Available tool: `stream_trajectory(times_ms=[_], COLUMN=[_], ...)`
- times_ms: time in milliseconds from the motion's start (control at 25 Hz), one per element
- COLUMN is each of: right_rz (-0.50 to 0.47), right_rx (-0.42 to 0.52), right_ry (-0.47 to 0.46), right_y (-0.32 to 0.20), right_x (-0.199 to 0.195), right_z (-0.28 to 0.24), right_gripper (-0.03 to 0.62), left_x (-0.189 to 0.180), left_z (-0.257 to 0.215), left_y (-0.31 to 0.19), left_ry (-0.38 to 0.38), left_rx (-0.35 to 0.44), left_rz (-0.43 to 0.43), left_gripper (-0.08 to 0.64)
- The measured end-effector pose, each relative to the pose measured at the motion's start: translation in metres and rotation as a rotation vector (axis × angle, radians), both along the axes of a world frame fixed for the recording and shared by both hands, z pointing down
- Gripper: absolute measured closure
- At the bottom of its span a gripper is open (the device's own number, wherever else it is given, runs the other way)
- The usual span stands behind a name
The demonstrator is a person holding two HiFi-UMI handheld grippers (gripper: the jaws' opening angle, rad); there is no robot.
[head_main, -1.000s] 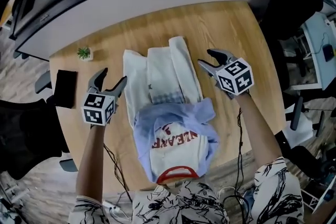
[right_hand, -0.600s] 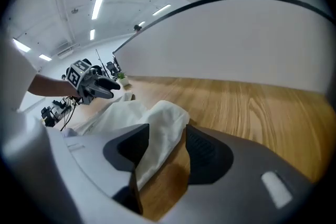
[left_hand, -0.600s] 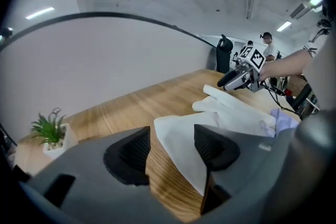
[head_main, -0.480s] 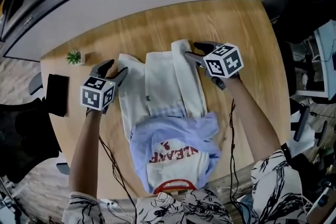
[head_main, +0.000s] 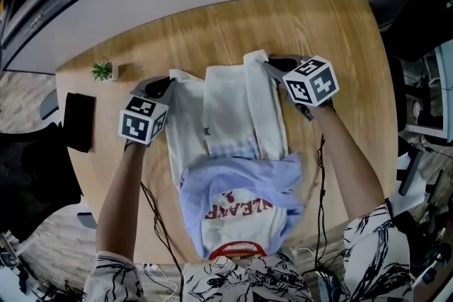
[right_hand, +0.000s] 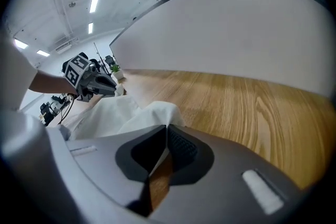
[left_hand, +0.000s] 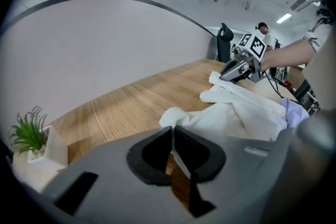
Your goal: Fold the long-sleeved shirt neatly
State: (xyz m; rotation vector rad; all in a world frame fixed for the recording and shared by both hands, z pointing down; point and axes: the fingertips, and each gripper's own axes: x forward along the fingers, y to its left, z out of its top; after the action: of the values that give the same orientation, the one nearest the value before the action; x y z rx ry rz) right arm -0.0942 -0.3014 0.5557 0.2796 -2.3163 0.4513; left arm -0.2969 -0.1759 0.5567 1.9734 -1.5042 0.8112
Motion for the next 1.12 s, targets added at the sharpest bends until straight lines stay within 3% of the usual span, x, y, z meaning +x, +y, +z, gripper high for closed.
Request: stream_trajectory(times_ms=[120, 480, 680, 840, 1040, 1120], right_rz=[0.051, 0.241, 0.274, 0.327, 0.323, 0.314], right_rx=[0.032, 0.154, 0.193, 0.217, 0.28, 0.277], right_ry=[0.025, 0.102, 0.147, 0.162, 0.194, 0.189], right_y=[-0.023, -0.097, -0.138, -0.14, -0.14, -0.138], right_x=[0.007, 0.072, 0.09, 0.094, 0.082, 0.079], right_z=[0.001, -0.022, -0.03, -0.036, -0.035, -0.032], right_gripper=[0.571, 0.572, 0.571, 0.571, 0.566, 0.511], left_x=[-0.017, -0.092, -0.111, -0.116, -0.11, -0.104], left_z=[-0.001, -0.03, -0.036, -0.035, -0.034, -0.034], left_y=[-0.014, -0.017, -0.03, -0.014, -0.019, -0.021], left_ry=[-0.03, -0.222, -0.276, -0.302, -0.338, -0.342], left_rx=[0.01, 0.023, 0.028, 0.035, 0.04, 0.047], left_rz=[-0.041, -0.265, -0.283, -0.305, -0.303, -0.277], left_gripper=[0.538, 0.538, 0.538, 0.537, 0.535, 0.496])
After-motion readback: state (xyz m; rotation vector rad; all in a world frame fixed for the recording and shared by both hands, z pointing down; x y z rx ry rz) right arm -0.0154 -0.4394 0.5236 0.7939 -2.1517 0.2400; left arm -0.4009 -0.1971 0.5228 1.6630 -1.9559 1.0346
